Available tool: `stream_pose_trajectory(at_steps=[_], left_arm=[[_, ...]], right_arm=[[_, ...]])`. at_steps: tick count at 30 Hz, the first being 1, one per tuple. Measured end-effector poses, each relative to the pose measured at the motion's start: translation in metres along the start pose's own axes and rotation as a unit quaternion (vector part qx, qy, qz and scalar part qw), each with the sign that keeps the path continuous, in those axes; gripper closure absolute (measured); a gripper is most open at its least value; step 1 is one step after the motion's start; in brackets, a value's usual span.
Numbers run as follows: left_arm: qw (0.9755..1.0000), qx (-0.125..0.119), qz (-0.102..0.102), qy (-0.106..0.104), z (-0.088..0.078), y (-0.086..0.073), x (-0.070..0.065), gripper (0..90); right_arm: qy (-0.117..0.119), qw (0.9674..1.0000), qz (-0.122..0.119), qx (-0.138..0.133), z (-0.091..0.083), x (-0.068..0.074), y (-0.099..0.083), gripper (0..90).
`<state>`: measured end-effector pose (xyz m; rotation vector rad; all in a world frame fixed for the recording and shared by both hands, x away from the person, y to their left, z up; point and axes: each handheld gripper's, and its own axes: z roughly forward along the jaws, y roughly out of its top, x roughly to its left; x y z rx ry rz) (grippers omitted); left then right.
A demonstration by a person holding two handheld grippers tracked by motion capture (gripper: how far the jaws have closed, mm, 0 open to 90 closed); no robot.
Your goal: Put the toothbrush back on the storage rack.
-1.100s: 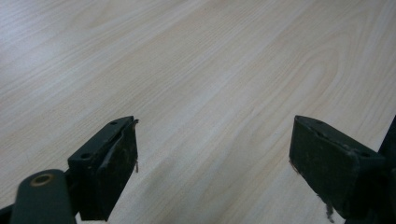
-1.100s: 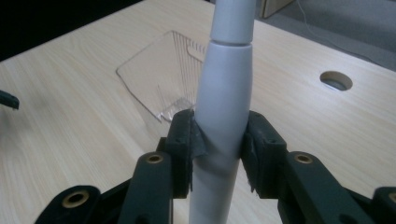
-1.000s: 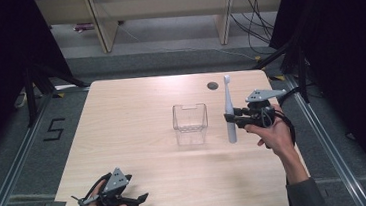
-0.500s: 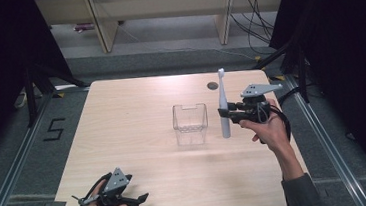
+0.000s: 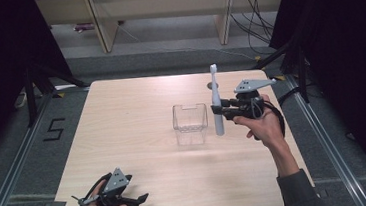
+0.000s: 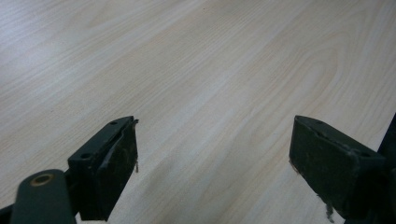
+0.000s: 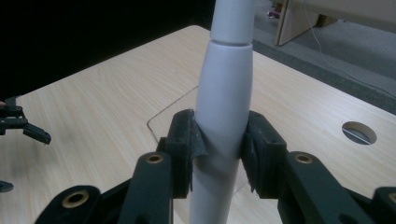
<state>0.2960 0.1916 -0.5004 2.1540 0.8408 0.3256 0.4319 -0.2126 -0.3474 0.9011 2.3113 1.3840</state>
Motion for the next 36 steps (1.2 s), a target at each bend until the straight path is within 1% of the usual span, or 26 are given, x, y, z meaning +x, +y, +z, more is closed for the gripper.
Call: stream_pose_trajectory(at_steps=[1, 2, 4, 6, 7, 8, 9, 10, 11, 12, 14, 16, 19, 21, 22, 23, 24, 26, 27, 28, 29, 30, 32, 35, 36], left_arm=[[1.0000, 0.000, 0.000, 0.000, 0.000, 0.000, 0.000, 14.7], [1.0000, -0.002, -0.002, -0.002, 0.000, 0.000, 0.000, 14.7], [1.0000, 0.000, 0.001, 0.000, 0.000, 0.000, 0.000, 14.7], [1.0000, 0.001, 0.001, 0.000, 0.000, 0.000, 0.000, 14.8], [1.0000, 0.001, 0.001, 0.000, 0.000, 0.000, 0.000, 14.7], [1.0000, 0.000, 0.001, 0.000, 0.000, 0.000, 0.000, 14.8], [1.0000, 0.000, 0.001, 0.000, 0.000, 0.000, 0.000, 14.7], [1.0000, -0.002, -0.002, -0.002, 0.000, 0.000, 0.000, 14.8], [1.0000, -0.002, -0.002, -0.002, 0.000, 0.000, 0.000, 14.7], [1.0000, -0.003, -0.002, -0.002, 0.000, 0.000, 0.000, 14.7], [1.0000, -0.003, -0.002, -0.002, 0.000, 0.000, 0.000, 14.7], [1.0000, -0.003, -0.002, -0.002, 0.000, 0.000, 0.000, 14.7], [1.0000, -0.003, -0.002, -0.002, 0.000, 0.000, 0.000, 14.7], [1.0000, -0.005, -0.004, -0.005, 0.000, 0.000, -0.001, 14.7], [1.0000, -0.004, -0.004, -0.005, 0.000, 0.000, -0.001, 14.7], [1.0000, -0.004, -0.004, -0.005, 0.000, 0.000, -0.001, 14.7], [1.0000, -0.004, -0.005, -0.005, 0.000, 0.000, -0.001, 14.8], [1.0000, -0.005, -0.005, -0.005, -0.001, 0.000, -0.001, 14.7], [1.0000, -0.004, -0.004, -0.003, -0.001, 0.000, -0.001, 14.7], [1.0000, -0.003, -0.003, -0.002, -0.001, 0.000, 0.000, 14.8], [1.0000, -0.003, -0.003, -0.002, -0.001, 0.000, 0.000, 14.7], [1.0000, -0.005, -0.005, -0.003, 0.000, 0.000, -0.001, 14.7], [1.0000, -0.003, -0.001, -0.002, -0.001, 0.000, 0.000, 14.7], [1.0000, -0.004, -0.002, -0.003, -0.001, 0.000, -0.001, 14.7], [1.0000, -0.004, -0.003, -0.006, 0.000, 0.000, -0.001, 14.7]], right_arm=[[0.000, 1.0000, 0.000, 0.000, 0.000, 0.000, 0.000, 65.9], [0.005, 1.0000, -0.007, 0.001, 0.001, 0.000, 0.003, 65.9], [0.005, 1.0000, -0.006, 0.003, 0.000, 0.001, 0.004, 66.0], [0.007, 0.9999, -0.012, -0.005, 0.002, 0.003, 0.008, 66.0], [0.007, 0.9999, -0.012, -0.005, 0.002, 0.003, 0.008, 66.0], [0.016, 0.9999, -0.005, -0.003, 0.004, 0.005, 0.011, 65.9], [0.016, 0.9999, -0.005, -0.002, 0.004, 0.005, 0.013, 66.0], [0.013, 0.9999, -0.007, -0.007, 0.006, 0.006, 0.014, 66.0], [0.010, 0.9998, -0.015, -0.009, 0.007, 0.006, 0.016, 65.9], [0.017, 0.9998, -0.012, -0.001, 0.008, 0.007, 0.018, 65.9], [0.016, 0.9998, -0.011, -0.004, 0.011, 0.009, 0.020, 66.0], [0.016, 0.9997, -0.018, -0.002, 0.015, 0.008, 0.022, 66.0], [0.018, 0.9997, -0.013, 0.000, 0.018, 0.010, 0.024, 65.9], [0.021, 0.9996, -0.019, -0.003, 0.023, 0.009, 0.026, 65.9], [0.025, 0.9995, -0.017, 0.003, 0.025, 0.010, 0.028, 65.9], [0.025, 0.9996, -0.006, 0.007, 0.025, 0.011, 0.029, 66.0], [0.028, 0.9995, -0.010, 0.005, 0.027, 0.011, 0.030, 66.0], [0.027, 0.9996, -0.009, 0.005, 0.028, 0.012, 0.031, 66.0], [0.025, 0.9994, -0.022, 0.002, 0.030, 0.010, 0.033, 65.9], [0.028, 0.9995, -0.014, 0.006, 0.032, 0.012, 0.035, 66.0], [0.028, 0.9995, -0.014, 0.006, 0.032, 0.012, 0.035, 66.0], [0.025, 0.9995, -0.017, -0.002, 0.036, 0.012, 0.037, 66.0], [0.030, 0.9994, -0.017, 0.000, 0.038, 0.011, 0.039, 65.9], [0.031, 0.9993, -0.020, -0.003, 0.041, 0.010, 0.041, 66.0], [0.032, 0.9992, -0.021, -0.009, 0.045, 0.008, 0.041, 66.0]])
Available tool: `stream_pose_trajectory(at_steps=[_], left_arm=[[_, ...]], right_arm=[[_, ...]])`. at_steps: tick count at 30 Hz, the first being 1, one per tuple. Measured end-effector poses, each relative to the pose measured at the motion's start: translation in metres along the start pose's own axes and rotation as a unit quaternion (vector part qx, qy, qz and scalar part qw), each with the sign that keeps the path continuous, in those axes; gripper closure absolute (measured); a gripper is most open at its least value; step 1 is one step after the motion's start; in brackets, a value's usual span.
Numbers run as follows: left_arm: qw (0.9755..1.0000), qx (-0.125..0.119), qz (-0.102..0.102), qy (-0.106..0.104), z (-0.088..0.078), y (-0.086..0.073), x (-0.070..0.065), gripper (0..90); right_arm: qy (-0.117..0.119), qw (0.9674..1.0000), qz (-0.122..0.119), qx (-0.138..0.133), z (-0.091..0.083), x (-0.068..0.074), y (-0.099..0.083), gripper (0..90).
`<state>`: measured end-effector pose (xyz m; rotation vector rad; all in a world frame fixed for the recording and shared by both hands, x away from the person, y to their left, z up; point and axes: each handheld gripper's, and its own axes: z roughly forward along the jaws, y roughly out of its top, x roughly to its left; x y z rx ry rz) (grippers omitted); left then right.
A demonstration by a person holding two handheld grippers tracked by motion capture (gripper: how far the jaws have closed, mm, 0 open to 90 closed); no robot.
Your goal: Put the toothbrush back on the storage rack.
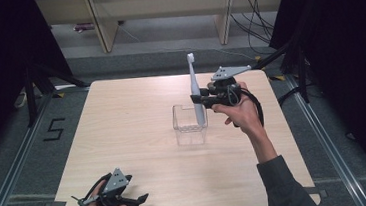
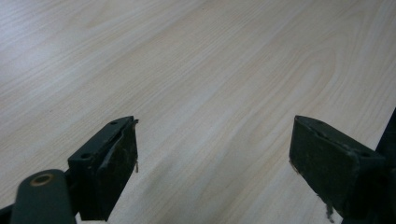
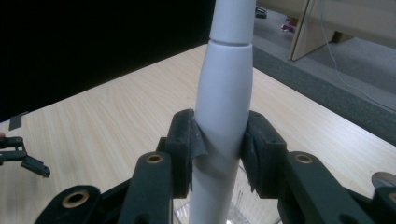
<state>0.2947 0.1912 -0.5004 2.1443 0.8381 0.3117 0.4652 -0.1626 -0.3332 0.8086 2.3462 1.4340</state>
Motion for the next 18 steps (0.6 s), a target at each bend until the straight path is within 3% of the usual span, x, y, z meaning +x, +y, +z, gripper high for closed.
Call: stream_pose_trajectory(at_steps=[10, 12, 17, 18], left_arm=[[1.0000, -0.001, 0.000, 0.000, -0.001, 0.000, 0.000, 14.7], [1.0000, -0.007, -0.005, -0.003, 0.000, 0.000, 0.000, 14.7], [1.0000, -0.005, -0.004, -0.001, 0.000, 0.000, -0.001, 14.7], [1.0000, -0.006, -0.004, -0.001, 0.000, 0.000, 0.000, 14.7]], right_arm=[[-0.012, 0.9999, 0.006, 0.005, 0.020, -0.009, -0.005, 65.9], [-0.012, 0.9999, -0.003, 0.010, 0.022, -0.012, -0.005, 66.0], [-0.015, 0.9996, 0.010, 0.020, 0.027, -0.015, -0.009, 66.0], [-0.015, 0.9997, 0.001, 0.017, 0.029, -0.017, -0.010, 65.9]])
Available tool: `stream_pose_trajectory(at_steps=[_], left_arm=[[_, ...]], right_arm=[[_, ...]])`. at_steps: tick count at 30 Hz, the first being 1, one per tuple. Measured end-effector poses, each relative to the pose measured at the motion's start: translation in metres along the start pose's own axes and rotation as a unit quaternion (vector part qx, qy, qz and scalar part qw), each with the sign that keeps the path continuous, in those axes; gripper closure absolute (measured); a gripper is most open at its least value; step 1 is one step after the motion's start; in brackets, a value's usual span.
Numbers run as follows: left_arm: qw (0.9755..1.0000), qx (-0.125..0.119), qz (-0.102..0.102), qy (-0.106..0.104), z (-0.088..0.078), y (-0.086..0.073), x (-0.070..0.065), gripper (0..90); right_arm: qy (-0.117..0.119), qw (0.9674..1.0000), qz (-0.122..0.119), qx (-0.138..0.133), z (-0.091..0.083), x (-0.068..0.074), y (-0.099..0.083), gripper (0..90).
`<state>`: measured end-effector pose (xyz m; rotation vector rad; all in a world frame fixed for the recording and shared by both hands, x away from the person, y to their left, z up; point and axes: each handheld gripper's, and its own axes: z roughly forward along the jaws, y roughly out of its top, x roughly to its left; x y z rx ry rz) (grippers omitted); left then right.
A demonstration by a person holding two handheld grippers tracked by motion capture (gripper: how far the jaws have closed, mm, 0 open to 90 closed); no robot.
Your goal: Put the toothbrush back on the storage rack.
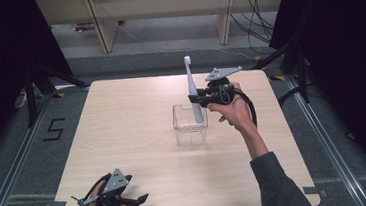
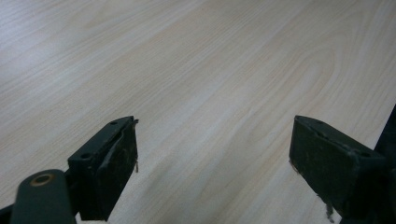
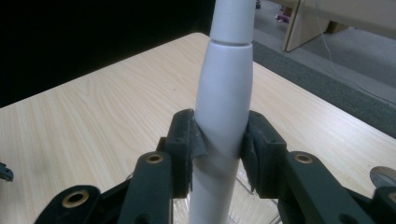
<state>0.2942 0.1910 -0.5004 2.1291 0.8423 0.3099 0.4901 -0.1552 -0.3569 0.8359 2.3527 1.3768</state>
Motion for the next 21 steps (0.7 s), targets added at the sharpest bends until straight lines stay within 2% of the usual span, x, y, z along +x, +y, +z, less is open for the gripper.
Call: stream_pose_trajectory(at_steps=[5, 8, 13, 14, 15, 16, 18, 20, 21], left_arm=[[1.0000, 0.006, 0.006, 0.004, 0.000, 0.000, 0.001, 14.7], [1.0000, 0.005, 0.005, 0.005, 0.000, 0.000, 0.001, 14.7], [1.0000, 0.002, 0.001, 0.001, -0.001, 0.000, 0.000, 14.7], [1.0000, -0.002, 0.001, -0.002, 0.000, 0.000, 0.000, 14.7], [1.0000, -0.002, 0.001, -0.002, 0.000, 0.000, 0.000, 14.7], [1.0000, 0.001, 0.000, 0.000, 0.000, 0.000, 0.000, 14.7], [0.9999, 0.006, 0.008, 0.004, -0.001, 0.000, 0.001, 14.7], [0.9999, 0.006, 0.008, 0.004, -0.001, 0.000, 0.001, 14.7], [1.0000, 0.002, 0.002, 0.000, -0.001, 0.000, 0.000, 14.7]], right_arm=[[-0.001, 0.9999, 0.007, 0.011, 0.005, 0.000, -0.004, 65.9], [-0.002, 0.9998, -0.005, 0.017, 0.011, -0.002, -0.007, 65.9], [0.001, 0.9995, -0.007, 0.031, 0.020, 0.001, -0.011, 65.9], [0.000, 0.9994, 0.005, 0.036, 0.022, 0.004, -0.012, 66.0], [0.000, 0.9994, 0.005, 0.036, 0.022, 0.004, -0.012, 66.0], [0.000, 0.9987, -0.012, 0.049, 0.025, 0.003, -0.015, 65.9], [0.001, 0.9981, -0.014, 0.060, 0.028, 0.004, -0.017, 65.9], [-0.003, 0.9981, -0.021, 0.058, 0.030, 0.004, -0.018, 65.9], [-0.003, 0.9975, -0.021, 0.067, 0.032, 0.005, -0.019, 65.9]])
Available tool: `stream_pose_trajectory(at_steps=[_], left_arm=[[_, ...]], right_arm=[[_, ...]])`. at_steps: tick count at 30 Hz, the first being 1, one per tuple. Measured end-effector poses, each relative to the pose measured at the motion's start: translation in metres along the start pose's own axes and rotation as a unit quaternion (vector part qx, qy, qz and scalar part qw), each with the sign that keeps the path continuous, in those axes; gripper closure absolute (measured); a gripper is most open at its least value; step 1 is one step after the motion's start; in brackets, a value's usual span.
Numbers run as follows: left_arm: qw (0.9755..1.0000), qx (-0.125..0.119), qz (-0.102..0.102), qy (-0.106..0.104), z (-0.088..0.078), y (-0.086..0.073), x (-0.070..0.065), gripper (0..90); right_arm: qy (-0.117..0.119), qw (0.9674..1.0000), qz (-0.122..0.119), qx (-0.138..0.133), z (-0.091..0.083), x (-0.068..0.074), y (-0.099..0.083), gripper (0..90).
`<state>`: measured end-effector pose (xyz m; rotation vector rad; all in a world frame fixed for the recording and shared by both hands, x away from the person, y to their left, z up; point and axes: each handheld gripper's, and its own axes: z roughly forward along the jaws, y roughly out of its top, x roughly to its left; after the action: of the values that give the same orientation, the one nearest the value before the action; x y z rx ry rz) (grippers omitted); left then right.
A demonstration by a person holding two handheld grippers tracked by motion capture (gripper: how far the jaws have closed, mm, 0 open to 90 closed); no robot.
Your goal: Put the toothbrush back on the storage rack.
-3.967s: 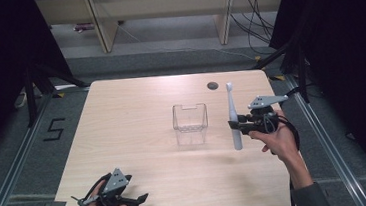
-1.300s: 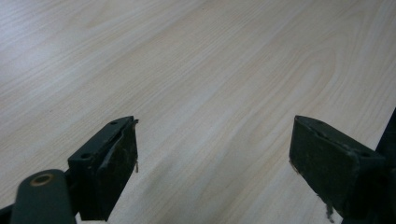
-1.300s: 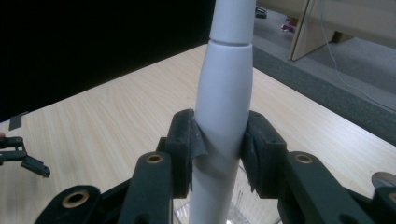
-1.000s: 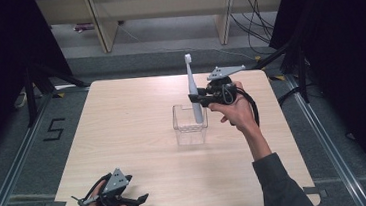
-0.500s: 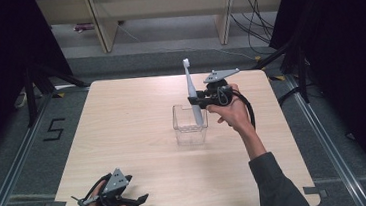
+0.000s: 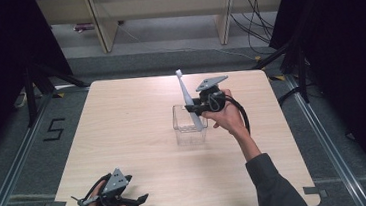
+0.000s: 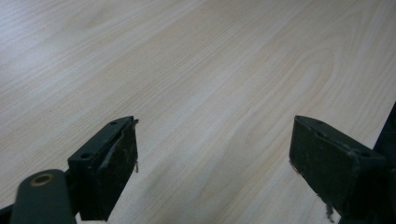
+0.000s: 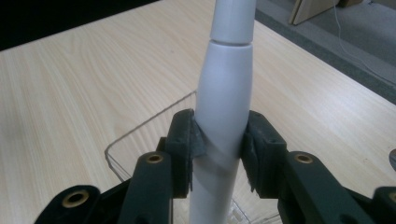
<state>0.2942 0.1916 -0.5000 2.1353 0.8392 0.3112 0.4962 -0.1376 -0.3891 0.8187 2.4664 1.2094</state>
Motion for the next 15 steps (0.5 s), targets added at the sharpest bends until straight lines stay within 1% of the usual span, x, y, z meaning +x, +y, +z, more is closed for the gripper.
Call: stream_pose_trajectory(at_steps=[1, 2, 3, 4, 5, 6, 7, 8, 10, 11, 12, 13, 14, 15], left_arm=[[1.0000, -0.002, -0.004, -0.001, 0.000, 0.000, 0.000, 14.7], [1.0000, -0.003, -0.004, -0.001, 0.000, 0.000, 0.000, 14.8], [1.0000, -0.002, -0.004, -0.001, 0.000, 0.000, -0.001, 14.7], [1.0000, -0.002, -0.003, -0.001, 0.000, 0.000, 0.000, 14.7], [1.0000, -0.002, -0.003, -0.001, 0.000, 0.000, 0.000, 14.7], [1.0000, 0.005, 0.006, 0.003, 0.000, 0.000, 0.001, 14.7], [1.0000, 0.004, 0.006, 0.004, 0.000, 0.000, 0.001, 14.7], [1.0000, 0.004, 0.006, 0.003, -0.001, 0.000, 0.001, 14.7], [1.0000, 0.003, 0.004, 0.005, -0.001, 0.000, 0.001, 14.7], [1.0000, 0.004, 0.004, 0.005, -0.001, 0.000, 0.001, 14.7], [1.0000, 0.004, 0.004, 0.005, -0.001, 0.000, 0.001, 14.7], [1.0000, 0.000, -0.001, 0.001, 0.000, 0.000, 0.000, 14.7], [1.0000, -0.002, -0.002, 0.000, 0.000, 0.000, -0.001, 14.7], [1.0000, 0.005, 0.007, 0.005, -0.001, 0.000, 0.001, 14.8]], right_arm=[[-0.001, 1.0000, 0.003, 0.005, 0.001, 0.001, -0.001, 66.0], [0.001, 0.9999, -0.004, 0.010, 0.003, 0.001, -0.002, 65.9], [0.003, 0.9999, 0.000, 0.015, 0.005, 0.002, -0.002, 65.9], [-0.004, 0.9998, -0.007, 0.017, 0.006, 0.002, -0.003, 65.9], [0.000, 0.9997, -0.008, 0.021, 0.006, 0.003, -0.003, 65.9], [-0.002, 0.9998, -0.005, 0.019, 0.009, 0.004, -0.004, 65.9], [-0.005, 0.9997, -0.013, 0.021, 0.012, 0.003, -0.004, 66.0], [-0.005, 0.9993, -0.014, 0.034, 0.011, 0.004, -0.004, 66.0], [-0.005, 0.9994, -0.011, 0.032, 0.013, 0.004, -0.005, 65.9], [-0.008, 0.9989, -0.015, 0.044, 0.015, 0.004, -0.005, 65.9], [-0.008, 0.9989, -0.011, 0.044, 0.016, 0.005, -0.005, 65.9], [-0.008, 0.9989, -0.011, 0.044, 0.016, 0.005, -0.005, 65.9], [-0.009, 0.9985, -0.009, 0.052, 0.017, 0.005, -0.005, 65.9], [-0.008, 0.9983, -0.010, 0.056, 0.020, 0.006, -0.006, 65.9]])
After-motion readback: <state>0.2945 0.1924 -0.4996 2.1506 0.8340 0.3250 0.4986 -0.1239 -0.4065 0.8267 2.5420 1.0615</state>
